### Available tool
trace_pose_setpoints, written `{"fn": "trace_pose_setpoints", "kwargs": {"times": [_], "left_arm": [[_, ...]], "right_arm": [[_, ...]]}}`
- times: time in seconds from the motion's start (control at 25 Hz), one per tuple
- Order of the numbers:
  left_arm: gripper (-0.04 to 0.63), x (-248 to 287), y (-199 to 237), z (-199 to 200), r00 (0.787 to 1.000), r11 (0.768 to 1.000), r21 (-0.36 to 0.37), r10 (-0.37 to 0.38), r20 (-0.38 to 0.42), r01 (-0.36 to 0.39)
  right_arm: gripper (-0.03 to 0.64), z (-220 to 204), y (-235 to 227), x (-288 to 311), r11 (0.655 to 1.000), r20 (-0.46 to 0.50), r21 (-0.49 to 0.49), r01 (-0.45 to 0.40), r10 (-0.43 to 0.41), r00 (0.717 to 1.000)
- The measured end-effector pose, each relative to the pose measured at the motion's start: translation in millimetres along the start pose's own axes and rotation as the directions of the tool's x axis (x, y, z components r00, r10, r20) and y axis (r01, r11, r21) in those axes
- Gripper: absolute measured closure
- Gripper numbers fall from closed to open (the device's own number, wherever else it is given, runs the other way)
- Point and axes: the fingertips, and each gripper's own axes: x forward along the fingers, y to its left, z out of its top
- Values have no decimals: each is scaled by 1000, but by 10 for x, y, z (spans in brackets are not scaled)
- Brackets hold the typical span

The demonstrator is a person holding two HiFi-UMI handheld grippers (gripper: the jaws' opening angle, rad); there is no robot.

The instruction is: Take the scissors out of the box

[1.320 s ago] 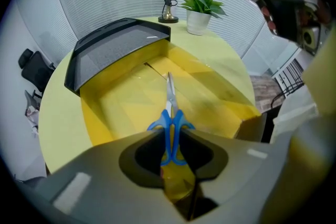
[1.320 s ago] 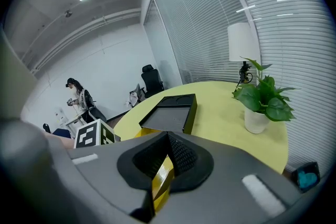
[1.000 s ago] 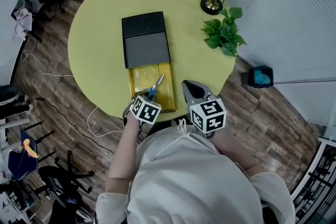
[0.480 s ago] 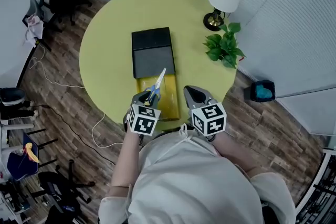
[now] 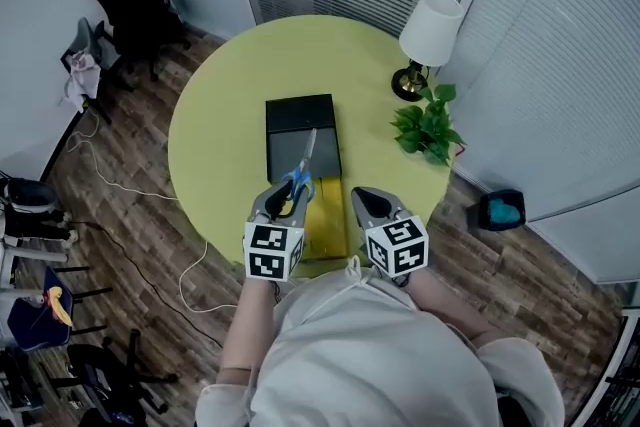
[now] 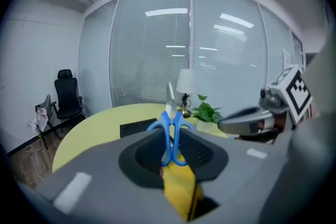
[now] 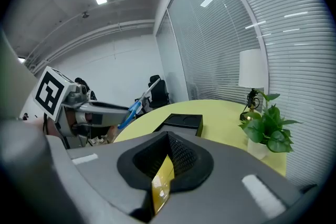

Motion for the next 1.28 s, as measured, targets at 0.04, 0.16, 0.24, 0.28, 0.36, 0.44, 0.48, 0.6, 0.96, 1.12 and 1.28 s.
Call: {"fn": "trace_pose_setpoints", "kwargs": {"times": [0.04, 0.16, 0.24, 0.28, 0.36, 0.44, 0.48, 0.6, 0.96, 1.12, 1.28], "left_arm": [[503, -36, 19, 70, 999, 1000, -8, 7, 34, -6], [503, -176, 84, 276, 990, 999, -26, 49, 136, -45], [503, -275, 129, 404, 975, 996, -53, 84, 204, -75], [503, -321, 146, 460, 967, 994, -70, 99, 236, -84], [503, -392, 161, 540, 953, 991, -97, 114, 282, -90], [503, -427, 160, 575, 946, 991, -100, 118, 301, -91], [503, -428, 154, 581, 946, 991, -98, 117, 304, -91], [503, -385, 113, 571, 946, 992, -97, 111, 305, -85], [503, -335, 88, 554, 949, 993, -85, 108, 295, -86], [503, -312, 64, 545, 950, 993, -75, 106, 295, -87], [503, -313, 71, 550, 950, 993, -77, 105, 295, -86]], "right_arm": [[617, 17, 20, -4, 1000, 4, -6, -1, 1, 1000], [617, 57, 74, -24, 1000, 6, -21, -15, 15, 1000], [617, 79, 124, -37, 999, 5, -29, -37, 37, 999], [617, 94, 148, -46, 998, 8, -35, -42, 43, 999], [617, 136, 188, -66, 998, 22, -55, -41, 42, 999], [617, 192, 213, -79, 996, 41, -78, -32, 35, 999], [618, 217, 213, -82, 996, 49, -86, -26, 31, 998], [617, 251, 174, -81, 995, 67, -98, -16, 23, 998], [617, 283, 149, -67, 995, 72, -95, -26, 33, 997], [617, 276, 120, -63, 995, 75, -99, -19, 26, 997], [617, 280, 111, -49, 995, 74, -97, -14, 22, 997]]}}
